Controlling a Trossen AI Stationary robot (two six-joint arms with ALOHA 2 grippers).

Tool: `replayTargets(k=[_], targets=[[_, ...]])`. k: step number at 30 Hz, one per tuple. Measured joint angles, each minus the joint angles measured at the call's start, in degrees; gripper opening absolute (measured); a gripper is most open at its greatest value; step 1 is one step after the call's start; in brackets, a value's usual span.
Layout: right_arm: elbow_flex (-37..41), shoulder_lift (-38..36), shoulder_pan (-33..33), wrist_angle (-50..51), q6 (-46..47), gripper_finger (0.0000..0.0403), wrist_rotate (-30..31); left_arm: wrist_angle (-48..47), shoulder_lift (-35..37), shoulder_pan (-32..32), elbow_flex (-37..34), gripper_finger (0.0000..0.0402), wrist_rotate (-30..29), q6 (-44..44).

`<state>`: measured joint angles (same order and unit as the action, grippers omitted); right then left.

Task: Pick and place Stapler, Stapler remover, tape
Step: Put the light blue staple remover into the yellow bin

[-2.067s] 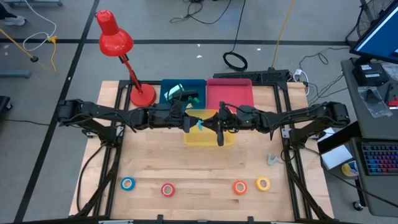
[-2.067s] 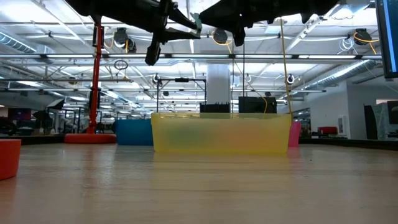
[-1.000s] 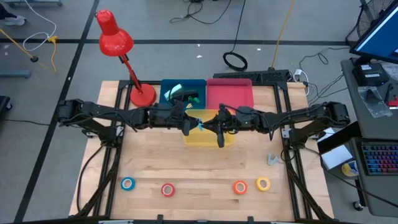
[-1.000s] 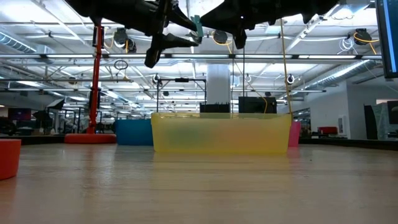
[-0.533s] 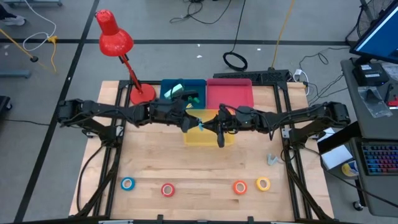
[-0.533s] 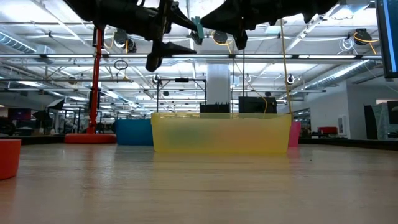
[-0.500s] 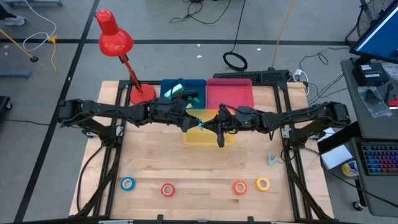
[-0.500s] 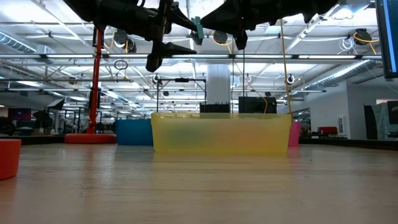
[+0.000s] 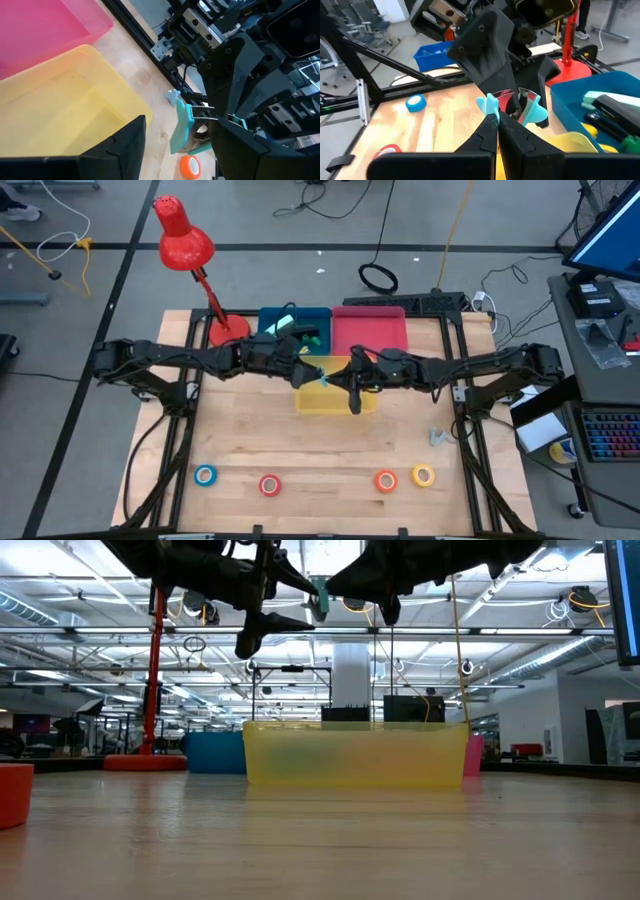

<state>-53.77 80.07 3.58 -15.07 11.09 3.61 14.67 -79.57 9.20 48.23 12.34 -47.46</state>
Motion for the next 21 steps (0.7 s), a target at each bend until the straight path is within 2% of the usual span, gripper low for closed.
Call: replayTargets(k=[6,11,15,21], targets=[[0.21,0.36,1.31,4.47,0.13,0.0,3.83,-0.73,0.21,1.88,0.11,0.0216,3.69,0.24],[0.15,0.11,1.73,5.08,0.66,0.0,1.82,-0.53,0.2,3.29,0.11,0.0216,2.85,0.52],[0.15,0.12,2.37,6.84,0.18,0.0,2.56,-1.35,0.15,3.28,0.11,0.0216,3.64,0.41],[0.15,0.14,3.07,19.56,-0.07,0.0,2.41,-1.53,0.15,2.92,0.11,0.0216,3.54,-0.24]])
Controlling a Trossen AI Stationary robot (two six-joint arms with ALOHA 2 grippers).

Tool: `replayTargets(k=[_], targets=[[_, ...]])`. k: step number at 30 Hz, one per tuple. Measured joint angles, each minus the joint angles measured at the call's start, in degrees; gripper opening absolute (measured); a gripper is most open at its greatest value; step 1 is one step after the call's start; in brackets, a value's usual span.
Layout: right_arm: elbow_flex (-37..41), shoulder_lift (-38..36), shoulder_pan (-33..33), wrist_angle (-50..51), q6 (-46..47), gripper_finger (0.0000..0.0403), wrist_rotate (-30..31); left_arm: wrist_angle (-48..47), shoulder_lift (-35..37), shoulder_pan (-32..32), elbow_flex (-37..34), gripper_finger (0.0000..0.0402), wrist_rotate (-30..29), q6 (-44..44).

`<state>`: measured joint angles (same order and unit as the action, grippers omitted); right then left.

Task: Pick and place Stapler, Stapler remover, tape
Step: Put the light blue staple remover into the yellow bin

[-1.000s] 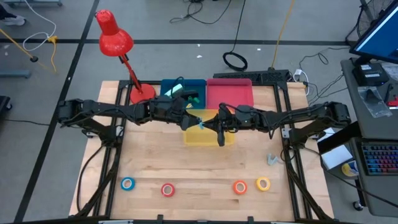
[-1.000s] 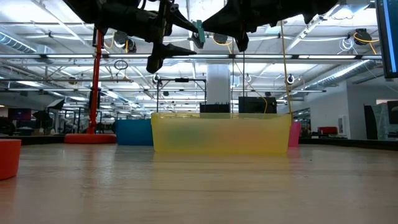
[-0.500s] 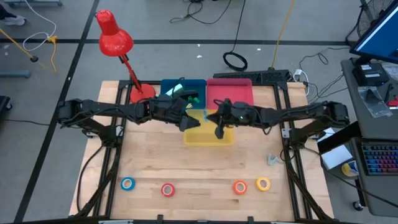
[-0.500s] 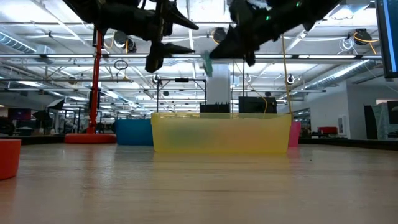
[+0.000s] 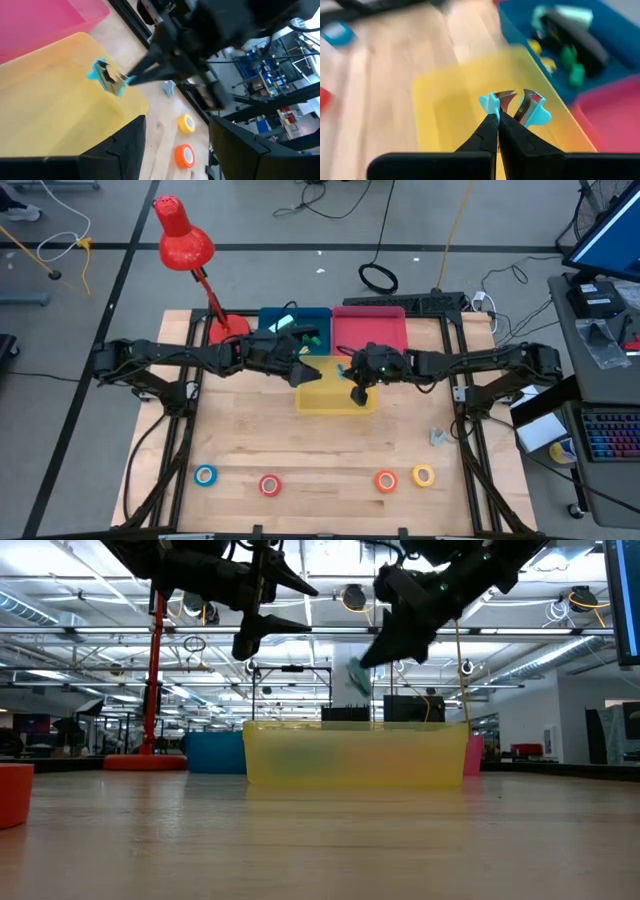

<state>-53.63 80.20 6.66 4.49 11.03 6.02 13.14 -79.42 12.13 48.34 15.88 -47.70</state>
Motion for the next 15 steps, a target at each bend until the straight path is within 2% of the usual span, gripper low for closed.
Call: replayTargets(k=[4,11,15], targets=[[0.0,0.43,-0.08,7.21,-0.43,0.0,0.08,0.0,0.0,-0.22,0.0,0.0216,-1.59,-0.67],[-0.15,5.77,0.98,6.85,-4.25,0.0,0.35,-0.02,0.0,-0.26,0.0,0.0216,-3.56,-0.61],[0.0,9.18,2.2,7.63,-4.93,0.0,3.19,-0.03,-0.02,-0.87,0.0,0.0216,-3.76,-0.61]])
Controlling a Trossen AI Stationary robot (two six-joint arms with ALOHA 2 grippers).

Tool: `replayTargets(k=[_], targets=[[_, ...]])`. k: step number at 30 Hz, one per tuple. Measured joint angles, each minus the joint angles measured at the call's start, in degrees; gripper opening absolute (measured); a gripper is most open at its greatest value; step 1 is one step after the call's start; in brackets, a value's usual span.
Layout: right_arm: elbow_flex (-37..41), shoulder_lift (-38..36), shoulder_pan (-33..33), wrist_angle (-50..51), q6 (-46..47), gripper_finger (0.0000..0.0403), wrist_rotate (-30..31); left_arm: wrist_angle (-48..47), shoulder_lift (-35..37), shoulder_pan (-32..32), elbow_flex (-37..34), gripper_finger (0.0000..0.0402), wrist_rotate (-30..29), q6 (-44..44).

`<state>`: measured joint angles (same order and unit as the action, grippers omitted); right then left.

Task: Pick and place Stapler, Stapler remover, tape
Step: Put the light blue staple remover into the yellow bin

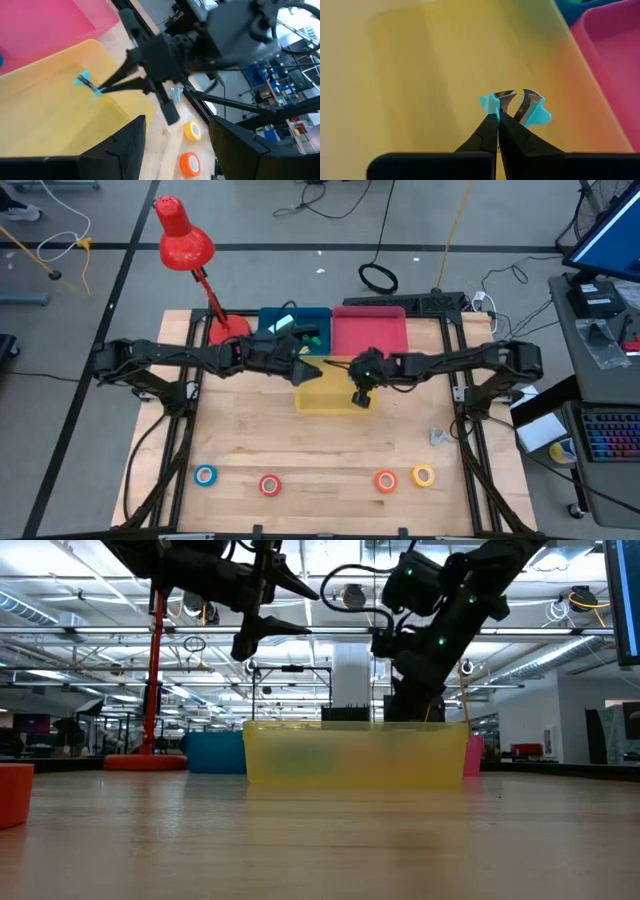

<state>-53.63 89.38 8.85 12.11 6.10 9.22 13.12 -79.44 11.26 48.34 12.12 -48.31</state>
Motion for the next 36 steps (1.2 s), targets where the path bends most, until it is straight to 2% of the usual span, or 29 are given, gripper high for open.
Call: replayTargets(k=[14,23,26,29,32,36], targets=[[-0.04,1.53,2.44,2.42,-2.51,0.0003,-0.23,-0.14,-0.02,-1.02,0.0,0.0216,-1.18,0.25],[-0.04,1.47,2.44,2.72,-2.36,0.0067,-0.21,-1.35,-0.02,-1.63,0.0,0.0216,-1.18,0.66],[-0.04,-0.75,2.37,3.19,-2.03,0.0082,-0.37,-1.5,-0.04,-2.18,-0.01,0.0216,-1.16,1.51],[-0.11,-5.26,1.05,5.2,0.96,0.0089,-0.49,-1.54,-0.04,-2.75,-0.01,0.0216,-1.16,1.73],[-0.11,-11.04,-1.01,11.32,5.69,0.009,-4.58,-1.83,-0.04,-3.22,-0.01,0.0216,-1.18,2.31],[-0.13,-18.3,-3.74,25.45,21.91,0.0085,-11.4,-2.31,-0.04,-3.96,-0.02,0.0216,-1.91,2.91]])
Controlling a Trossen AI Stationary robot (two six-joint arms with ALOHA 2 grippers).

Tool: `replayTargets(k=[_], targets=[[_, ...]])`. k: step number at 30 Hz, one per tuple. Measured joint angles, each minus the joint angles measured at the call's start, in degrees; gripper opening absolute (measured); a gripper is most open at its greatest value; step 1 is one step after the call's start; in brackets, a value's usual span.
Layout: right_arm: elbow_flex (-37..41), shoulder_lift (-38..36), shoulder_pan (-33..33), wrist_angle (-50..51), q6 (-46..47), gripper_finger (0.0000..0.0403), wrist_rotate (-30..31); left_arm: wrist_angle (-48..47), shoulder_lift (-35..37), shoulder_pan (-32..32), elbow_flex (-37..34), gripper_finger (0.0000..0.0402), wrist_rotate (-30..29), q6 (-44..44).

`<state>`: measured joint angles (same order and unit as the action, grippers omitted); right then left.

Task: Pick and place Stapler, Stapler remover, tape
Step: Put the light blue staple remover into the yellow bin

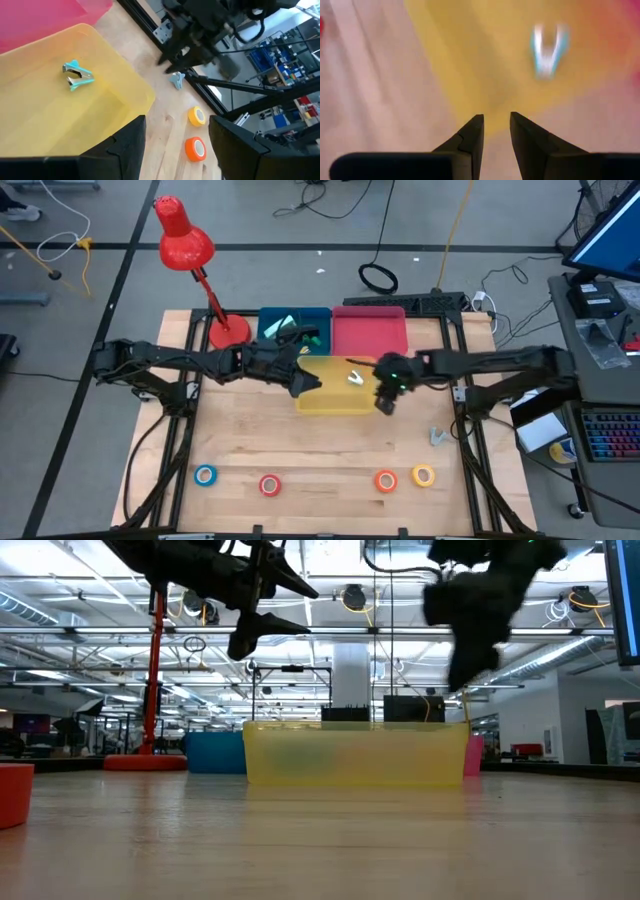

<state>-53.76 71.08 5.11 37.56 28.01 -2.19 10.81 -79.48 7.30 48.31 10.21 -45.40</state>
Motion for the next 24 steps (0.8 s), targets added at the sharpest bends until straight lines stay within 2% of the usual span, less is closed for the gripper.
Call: replayTargets(k=[4,10,13,20,24], targets=[[0.02,-4.59,-3.63,15.76,22.65,0.0087,-4.78,-0.4,-0.02,-0.45,0.0,0.0216,-0.22,0.28],[0.04,-7.79,-10.79,31.51,42.14,0.0103,-5.34,-0.38,-0.02,-1.19,0.0,0.0216,-0.35,0.74],[0.04,-7.97,-13.72,33.35,48.08,0.0111,-5.3,-0.39,-0.02,-1.7,0.0,0.0216,-0.88,0.73],[0.09,-7.58,-18.45,33.22,55.5,0.0126,-1.99,-0.41,-0.02,-2.93,0.0,0.0216,-2.67,0.72],[0.41,-7.6,-20.07,33.65,59.26,0.0133,-2.09,-0.83,-0.02,-2.98,0.0,0.0216,-2.76,0.72]])
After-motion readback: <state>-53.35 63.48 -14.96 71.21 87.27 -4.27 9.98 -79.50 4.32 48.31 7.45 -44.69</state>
